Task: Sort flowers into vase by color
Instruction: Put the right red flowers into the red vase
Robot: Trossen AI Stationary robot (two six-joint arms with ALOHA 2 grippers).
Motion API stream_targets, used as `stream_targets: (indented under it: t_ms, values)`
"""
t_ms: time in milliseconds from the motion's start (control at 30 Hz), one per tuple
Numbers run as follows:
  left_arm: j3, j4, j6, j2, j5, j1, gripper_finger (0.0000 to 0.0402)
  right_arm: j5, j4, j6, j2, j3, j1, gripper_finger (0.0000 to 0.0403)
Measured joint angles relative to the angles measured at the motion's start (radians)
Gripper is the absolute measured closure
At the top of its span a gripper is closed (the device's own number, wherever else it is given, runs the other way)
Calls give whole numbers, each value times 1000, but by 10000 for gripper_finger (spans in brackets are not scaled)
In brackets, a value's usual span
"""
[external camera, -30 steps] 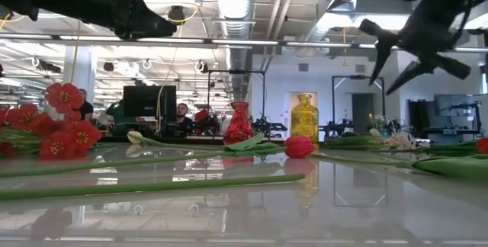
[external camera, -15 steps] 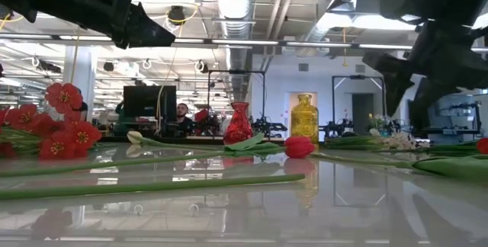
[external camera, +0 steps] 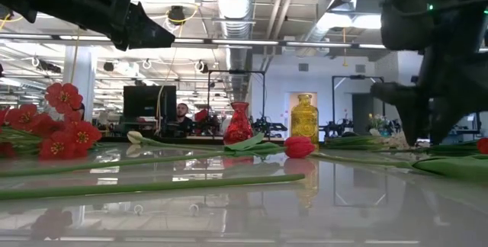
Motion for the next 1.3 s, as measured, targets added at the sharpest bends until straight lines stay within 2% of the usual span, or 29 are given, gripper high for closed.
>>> stream_targets:
  t_ms: [200, 300, 400, 533, 567, 667, 900, 1000, 1067, 1167, 1300]
  values:
    - [0, -22, -4, 0, 2, 0, 189, -65, 41, 6, 94, 4, 3, 188]
    - [0, -37, -20, 0, 3, 0, 189, -86, 56, 62, 130, 6, 26, 206]
    - [0, -64, -28, 0, 3, 0, 189, -81, 62, 116, 133, 6, 67, 255]
    - [0, -74, -25, 0, 0, 0, 189, -113, 57, 195, 101, 17, 112, 357]
    - [0, -74, -25, 0, -3, 0, 189, -136, 53, 225, 93, 29, 114, 369]
    - [0, -74, -25, 0, -16, 0, 189, -208, 73, 301, 63, 80, 111, 369]
    - [0, -69, -46, 0, -36, 0, 189, -227, 87, 489, -50, 238, 107, 369]
    - [0, -53, -48, 0, -39, 0, 189, -334, 115, 561, -140, 268, 69, 369]
    - [1, -41, -49, 0, -40, 0, 189, -443, 189, 610, -209, 265, 16, 369]
    - [1, -38, -49, 0, -40, 0, 189, -590, 406, 723, -317, 225, -96, 369]
    - [1, -38, -49, 0, -40, 0, 189, -659, 761, 925, -411, 139, -277, 369]
